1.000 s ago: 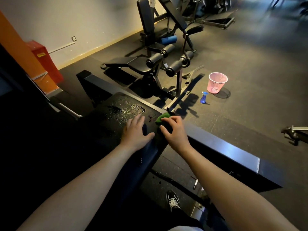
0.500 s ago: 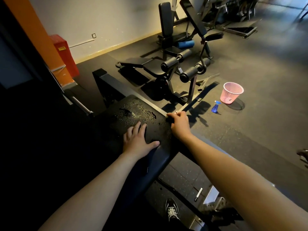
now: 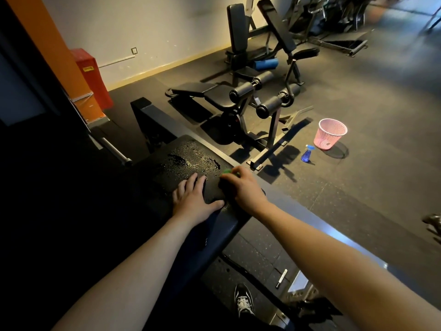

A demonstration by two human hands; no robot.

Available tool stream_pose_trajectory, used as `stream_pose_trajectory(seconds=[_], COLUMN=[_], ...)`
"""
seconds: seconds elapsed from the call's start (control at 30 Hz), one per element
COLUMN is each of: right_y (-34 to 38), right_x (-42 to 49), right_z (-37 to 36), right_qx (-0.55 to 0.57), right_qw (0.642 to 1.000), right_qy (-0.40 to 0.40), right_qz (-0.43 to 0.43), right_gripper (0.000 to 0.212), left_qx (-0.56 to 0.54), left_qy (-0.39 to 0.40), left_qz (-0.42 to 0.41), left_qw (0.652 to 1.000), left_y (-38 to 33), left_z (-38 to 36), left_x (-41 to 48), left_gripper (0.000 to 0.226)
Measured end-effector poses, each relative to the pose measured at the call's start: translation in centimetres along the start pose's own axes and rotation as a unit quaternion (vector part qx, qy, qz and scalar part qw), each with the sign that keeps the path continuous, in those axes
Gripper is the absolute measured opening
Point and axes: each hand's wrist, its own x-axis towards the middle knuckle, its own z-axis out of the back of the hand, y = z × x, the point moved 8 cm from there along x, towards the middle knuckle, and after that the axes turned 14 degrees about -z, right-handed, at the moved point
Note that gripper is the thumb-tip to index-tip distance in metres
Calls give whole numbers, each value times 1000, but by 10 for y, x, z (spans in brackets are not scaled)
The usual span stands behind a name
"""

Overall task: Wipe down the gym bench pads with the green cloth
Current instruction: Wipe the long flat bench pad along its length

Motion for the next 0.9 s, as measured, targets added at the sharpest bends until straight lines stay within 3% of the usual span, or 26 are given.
stream_pose_trajectory(seconds=[0.1,0.17,0.37,0.6,0.9], right_y=[-18,-11,21,-10,39], right_x=[18,17,-34,-47,28], right_z=[0,-4,-11,-1,-22], right_qx=[33,49,22,35,73], right_qw=[987,978,995,969,993], right_qy=[-30,-48,-37,-102,14], right_qz=[-151,-199,-92,-223,-93], right_gripper=[50,43,46,40,38], left_qx=[1,8,14,13,5], left_qy=[6,2,0,4,7], left_qz=[4,5,8,3,4], left_qw=[1000,1000,1000,1000,1000], left_y=[-1,-2,-3,-5,-5], left_z=[-2,-2,-3,-3,-2], left_x=[-1,-2,-3,-5,-4], left_gripper=[98,97,93,95,90])
